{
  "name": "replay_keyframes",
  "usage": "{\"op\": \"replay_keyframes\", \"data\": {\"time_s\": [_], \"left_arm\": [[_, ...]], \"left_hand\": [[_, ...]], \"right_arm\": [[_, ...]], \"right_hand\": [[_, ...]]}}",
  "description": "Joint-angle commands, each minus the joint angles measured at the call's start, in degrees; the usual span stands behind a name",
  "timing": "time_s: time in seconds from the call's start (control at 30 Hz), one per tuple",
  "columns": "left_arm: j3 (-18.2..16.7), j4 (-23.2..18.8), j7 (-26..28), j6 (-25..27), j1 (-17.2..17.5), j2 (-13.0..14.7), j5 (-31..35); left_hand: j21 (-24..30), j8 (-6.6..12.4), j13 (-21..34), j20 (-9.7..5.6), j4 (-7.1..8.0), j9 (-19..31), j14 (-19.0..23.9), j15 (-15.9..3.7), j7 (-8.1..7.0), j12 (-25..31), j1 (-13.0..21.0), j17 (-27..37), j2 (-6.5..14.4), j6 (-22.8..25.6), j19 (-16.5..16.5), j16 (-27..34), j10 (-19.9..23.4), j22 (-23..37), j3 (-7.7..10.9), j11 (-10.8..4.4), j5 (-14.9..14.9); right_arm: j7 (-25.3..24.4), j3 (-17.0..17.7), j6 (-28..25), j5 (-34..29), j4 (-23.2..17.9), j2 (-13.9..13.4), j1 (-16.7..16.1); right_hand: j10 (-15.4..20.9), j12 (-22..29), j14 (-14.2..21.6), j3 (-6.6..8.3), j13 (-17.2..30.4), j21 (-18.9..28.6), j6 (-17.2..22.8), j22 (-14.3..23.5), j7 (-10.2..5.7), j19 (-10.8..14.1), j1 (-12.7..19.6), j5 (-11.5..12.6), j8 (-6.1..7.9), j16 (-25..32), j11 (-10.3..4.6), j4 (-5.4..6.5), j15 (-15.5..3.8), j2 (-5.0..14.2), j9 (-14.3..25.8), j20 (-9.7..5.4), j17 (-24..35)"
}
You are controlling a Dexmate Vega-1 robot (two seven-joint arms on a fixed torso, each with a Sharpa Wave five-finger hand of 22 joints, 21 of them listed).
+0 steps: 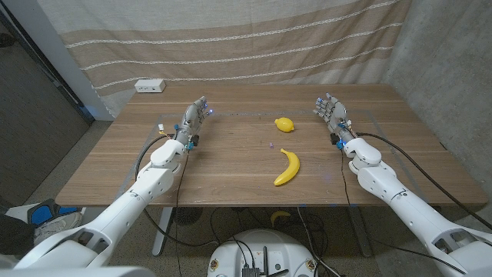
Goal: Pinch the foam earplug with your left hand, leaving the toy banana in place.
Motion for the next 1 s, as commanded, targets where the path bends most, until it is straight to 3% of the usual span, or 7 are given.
{"op": "replay_keyframes", "data": {"time_s": [0.03,0.27,0.43,0.57,0.73,0.83,1.0], "left_arm": [[0.6,2.8,0.8,-2.7,-1.2,-2.4,1.0],[0.5,2.0,1.6,-2.4,-0.8,-2.3,1.1],[0.8,1.1,3.9,-2.3,-0.5,-2.1,2.9],[1.5,1.4,6.5,-4.7,-0.8,-1.8,7.1],[2.4,2.2,8.3,-7.3,-1.7,-1.4,11.5],[3.0,2.3,9.3,-8.1,-2.2,-0.8,14.2],[3.8,2.2,11.4,-8.6,-2.9,-0.2,18.2]], "left_hand": [[0.0,0.37,0.2,0.55,-0.93,0.1,0.2,-0.23,-0.14,0.5,0.2,-0.2,1.6,0.5,0.4,0.2,0.1,0.1,0.28,-0.48,0.3],[-0.2,0.44,0.1,1.03,-1.22,0.1,1.1,0.04,-0.14,0.7,0.1,-0.3,1.5,0.8,1.0,0.4,0.8,0.1,0.29,-0.22,0.3],[-1.1,0.54,0.1,3.34,-1.86,0.1,2.1,1.05,-0.45,0.7,-0.2,-0.4,0.8,1.3,0.5,0.5,1.3,0.2,0.12,-0.51,0.2],[-3.8,0.58,0.1,3.96,-4.60,0.1,1.9,0.48,-1.15,0.6,-0.1,-0.7,-1.3,2.2,-3.3,-0.2,1.8,0.2,-0.72,-0.78,-0.1],[-5.3,0.91,0.1,4.26,-6.41,0.1,1.7,0.05,-2.90,0.7,-0.1,-0.8,-2.7,3.9,-4.6,-0.4,2.3,0.2,-1.54,-0.98,-0.3],[-7.2,0.64,0.1,2.70,-8.20,0.0,0.9,-0.93,-4.18,0.5,0.1,-0.8,-3.3,4.2,-6.7,-0.6,2.2,0.1,-2.17,-1.27,-0.4],[-8.2,0.63,0.1,2.72,-9.32,0.0,1.0,-1.01,-5.41,0.4,0.2,-0.8,-3.6,4.6,-7.3,-0.5,2.3,0.1,-2.54,-1.38,-0.5]], "right_arm": [[0.1,1.1,1.9,0.9,2.4,0.9,0.3],[0.1,1.2,2.3,1.0,3.2,1.2,0.6],[0.5,1.3,2.5,1.4,3.5,1.3,0.4],[0.7,1.5,2.5,1.7,3.5,1.3,0.2],[0.5,1.6,2.6,1.7,2.9,1.1,-0.4],[0.3,1.7,2.6,1.8,2.5,1.0,-0.8],[-0.1,1.9,2.5,1.8,1.6,0.7,-1.5]], "right_hand": [[0.8,0.3,0.5,0.31,0.2,0.2,0.7,0.2,0.25,0.6,0.5,0.2,0.06,0.1,0.49,-0.57,0.29,2.59,0.1,0.39,-0.2],[1.6,0.1,1.1,0.23,0.2,-0.2,1.4,0.2,0.78,1.2,1.2,0.2,-0.26,-0.1,1.01,-1.39,1.01,2.14,0.1,1.19,-0.6],[2.0,-0.1,1.4,0.19,0.2,-0.5,1.8,0.2,0.97,1.4,1.7,0.2,-0.49,-0.2,1.30,-1.92,1.38,1.95,0.1,1.64,-0.9],[2.4,-0.2,1.6,0.16,0.2,-0.7,2.0,0.2,1.01,1.4,1.9,0.3,-0.61,-0.2,1.58,-2.14,1.38,1.93,0.1,1.70,-1.1],[2.9,-0.2,2.1,0.08,0.2,-1.0,2.5,0.2,1.29,1.6,2.2,0.3,-0.76,-0.2,1.68,-2.40,1.53,1.92,0.1,2.13,-1.2],[3.1,-0.3,2.2,0.04,0.2,-1.2,2.7,0.2,1.34,1.5,2.3,0.3,-0.85,-0.2,1.80,-2.50,1.57,1.92,0.2,2.27,-1.3],[3.9,-0.5,3.8,-0.22,0.2,-1.7,3.6,0.2,1.38,1.5,2.4,0.3,-1.07,0.1,1.79,-2.65,2.52,1.94,0.2,4.13,-1.5]]}}
